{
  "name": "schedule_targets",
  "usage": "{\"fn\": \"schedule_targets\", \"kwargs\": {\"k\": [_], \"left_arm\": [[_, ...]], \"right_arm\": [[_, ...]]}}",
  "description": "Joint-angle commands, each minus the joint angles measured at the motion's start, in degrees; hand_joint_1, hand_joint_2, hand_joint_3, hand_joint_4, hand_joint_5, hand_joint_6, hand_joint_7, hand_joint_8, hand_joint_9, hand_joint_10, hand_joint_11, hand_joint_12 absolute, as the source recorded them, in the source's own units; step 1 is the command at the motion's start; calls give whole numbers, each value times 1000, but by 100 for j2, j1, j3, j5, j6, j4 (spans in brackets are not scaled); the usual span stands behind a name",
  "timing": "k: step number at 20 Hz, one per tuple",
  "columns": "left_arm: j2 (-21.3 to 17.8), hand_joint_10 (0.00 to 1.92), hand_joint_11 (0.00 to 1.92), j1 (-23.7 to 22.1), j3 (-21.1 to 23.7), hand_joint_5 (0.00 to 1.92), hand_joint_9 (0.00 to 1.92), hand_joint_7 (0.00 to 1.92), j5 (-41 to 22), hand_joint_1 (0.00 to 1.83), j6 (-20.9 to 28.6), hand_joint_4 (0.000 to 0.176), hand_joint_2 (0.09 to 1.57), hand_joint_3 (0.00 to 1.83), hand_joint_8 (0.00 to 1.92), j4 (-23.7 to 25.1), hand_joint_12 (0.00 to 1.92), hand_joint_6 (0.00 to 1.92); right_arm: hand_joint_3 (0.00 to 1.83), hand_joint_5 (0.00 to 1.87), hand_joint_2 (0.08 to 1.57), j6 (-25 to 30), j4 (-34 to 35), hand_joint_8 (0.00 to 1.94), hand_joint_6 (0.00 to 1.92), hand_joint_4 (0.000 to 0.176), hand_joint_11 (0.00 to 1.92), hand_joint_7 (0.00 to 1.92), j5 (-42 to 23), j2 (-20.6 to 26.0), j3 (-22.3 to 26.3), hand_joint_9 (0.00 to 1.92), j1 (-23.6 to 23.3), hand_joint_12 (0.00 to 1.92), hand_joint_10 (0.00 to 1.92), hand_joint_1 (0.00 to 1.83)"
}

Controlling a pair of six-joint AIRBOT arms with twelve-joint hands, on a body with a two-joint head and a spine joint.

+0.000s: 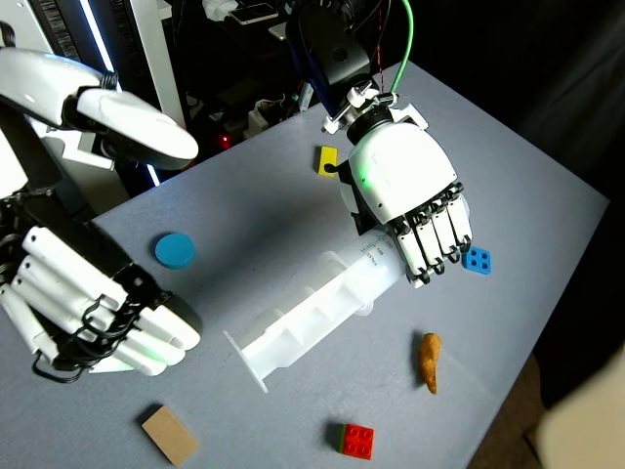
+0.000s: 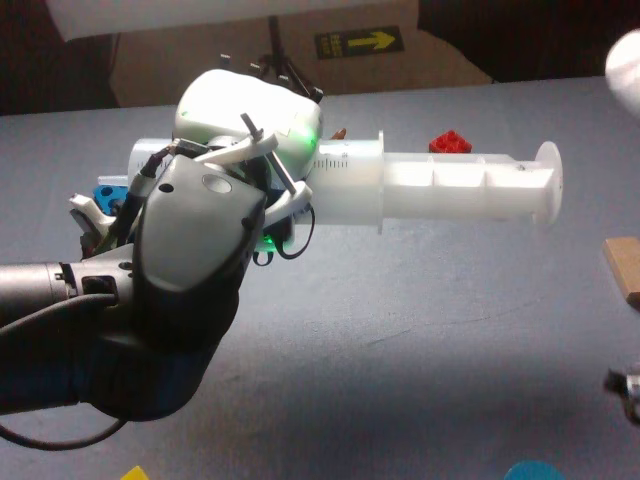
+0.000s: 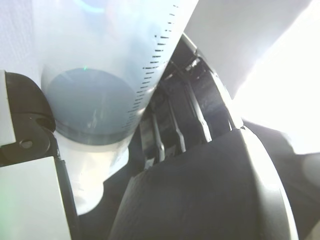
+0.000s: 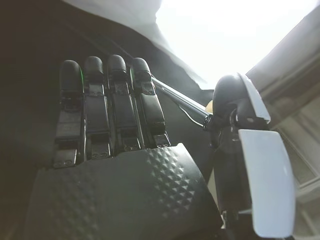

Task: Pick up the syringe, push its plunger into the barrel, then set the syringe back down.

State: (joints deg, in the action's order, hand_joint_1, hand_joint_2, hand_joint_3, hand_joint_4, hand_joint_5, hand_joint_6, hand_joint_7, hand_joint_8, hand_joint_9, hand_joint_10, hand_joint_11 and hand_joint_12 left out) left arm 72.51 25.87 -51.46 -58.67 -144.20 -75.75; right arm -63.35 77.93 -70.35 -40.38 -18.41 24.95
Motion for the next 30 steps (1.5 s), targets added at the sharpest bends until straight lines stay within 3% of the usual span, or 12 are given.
{"fn": "schedule_targets", "kwargs": {"k": [1, 2, 4, 7, 10, 15, 19, 23, 30], "left_arm": [[-41, 1350, 678, -142, -3, 781, 694, 648, -307, 1476, -41, 0, 1206, 0, 1336, 611, 1660, 1185], [-43, 1360, 674, -153, -4, 774, 687, 639, -306, 1475, -42, 0, 1209, 1, 1343, 611, 1674, 1191], [-46, 1361, 690, -190, -16, 773, 689, 644, -280, 1476, -87, 0, 1206, 2, 1333, 611, 1657, 1194], [-76, 1354, 653, -199, -17, 785, 693, 634, -257, 1475, -91, 0, 1210, 1, 1343, 611, 1686, 1189], [-81, 1329, 658, -241, -41, 782, 720, 642, -234, 1475, -112, 0, 1205, 1, 1324, 611, 1686, 1191], [-92, 1344, 637, -278, -53, 780, 720, 648, -219, 1476, -144, 0, 1207, 0, 1330, 611, 1692, 1185], [-97, 1355, 623, -284, -56, 777, 720, 642, -219, 1477, -163, 0, 1210, 0, 1352, 611, 1702, 1179], [-97, 1319, 650, -290, -59, 770, 735, 665, -219, 1478, -180, 0, 1202, 0, 1310, 612, 1676, 1210], [-96, 1328, 610, -281, -55, 778, 731, 671, -213, 1476, -202, 0, 1206, 0, 1333, 612, 1704, 1185]], "right_arm": [[0, 332, 1172, 143, -561, 4, 4, 2, 0, 323, -477, -31, 11, 316, 52, 893, 6, 178], [0, 320, 1173, 228, -561, 2, 1, 11, 0, 320, -652, -88, 10, 313, 141, 891, 3, 175], [0, 327, 1160, 500, -572, 1, 1, 9, 0, 335, -1505, -424, -36, 330, 412, 925, 4, 197], [1, 258, 1165, 440, -610, 0, 0, 5, 0, 276, -2063, -775, -312, 263, 559, 768, 0, 128], [0, 187, 1158, 515, 56, 0, 0, 0, 0, 180, -1810, -823, -520, 187, 366, 651, 0, 2], [0, 86, 1110, 1080, 66, 2, 1, 0, 0, 72, -1314, -834, -558, 77, 389, 373, 1, 0], [0, 96, 1088, 1290, 65, 4, 2, 0, 0, 91, -990, -968, -748, 95, 411, 418, 5, 0], [0, 29, 1070, 1348, 55, 1, 0, 0, 0, 24, -842, -1204, -1055, 36, 419, 230, 0, 0], [1, 69, 1078, 1377, -89, 3, 4, 0, 0, 60, -803, -1804, -1510, 60, 416, 294, 2, 0]]}}
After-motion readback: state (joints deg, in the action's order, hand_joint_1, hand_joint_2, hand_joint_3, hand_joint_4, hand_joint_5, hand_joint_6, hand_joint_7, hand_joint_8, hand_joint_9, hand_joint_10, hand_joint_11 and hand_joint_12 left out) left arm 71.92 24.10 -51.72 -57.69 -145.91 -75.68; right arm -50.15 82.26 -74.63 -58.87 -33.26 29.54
